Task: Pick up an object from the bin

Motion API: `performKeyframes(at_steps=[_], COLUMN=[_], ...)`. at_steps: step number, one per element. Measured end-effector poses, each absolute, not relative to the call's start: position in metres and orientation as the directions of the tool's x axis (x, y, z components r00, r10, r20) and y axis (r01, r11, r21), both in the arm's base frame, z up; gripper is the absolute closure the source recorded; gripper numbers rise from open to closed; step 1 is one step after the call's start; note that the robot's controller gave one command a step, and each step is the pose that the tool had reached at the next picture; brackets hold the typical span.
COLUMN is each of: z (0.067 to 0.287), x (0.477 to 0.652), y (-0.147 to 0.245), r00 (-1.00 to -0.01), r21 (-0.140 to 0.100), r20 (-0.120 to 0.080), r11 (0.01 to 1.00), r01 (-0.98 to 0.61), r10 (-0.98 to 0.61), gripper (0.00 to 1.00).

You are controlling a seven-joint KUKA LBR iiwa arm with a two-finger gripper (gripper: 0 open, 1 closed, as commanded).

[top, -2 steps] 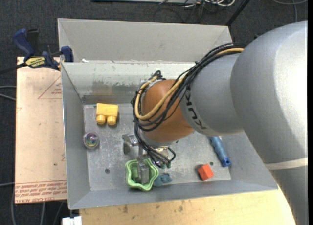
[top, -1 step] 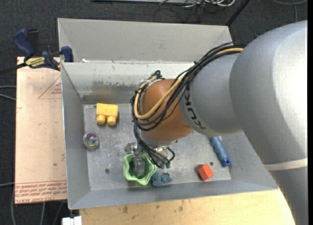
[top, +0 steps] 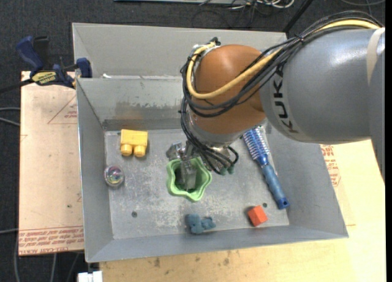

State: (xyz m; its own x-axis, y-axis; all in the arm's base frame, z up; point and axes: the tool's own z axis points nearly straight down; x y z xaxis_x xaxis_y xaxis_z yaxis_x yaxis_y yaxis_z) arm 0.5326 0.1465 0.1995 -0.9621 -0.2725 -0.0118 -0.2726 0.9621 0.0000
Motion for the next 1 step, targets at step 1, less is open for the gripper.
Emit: performKeyframes(at_steps=[1], z=[0.2709], x=[0.5516], y=[0.1424], r00=[-0.828], r21=[-0.003], r20=[-0.010], r11=[0.828], r01=[-0.560], r10=[-0.560], gripper=[1.00])
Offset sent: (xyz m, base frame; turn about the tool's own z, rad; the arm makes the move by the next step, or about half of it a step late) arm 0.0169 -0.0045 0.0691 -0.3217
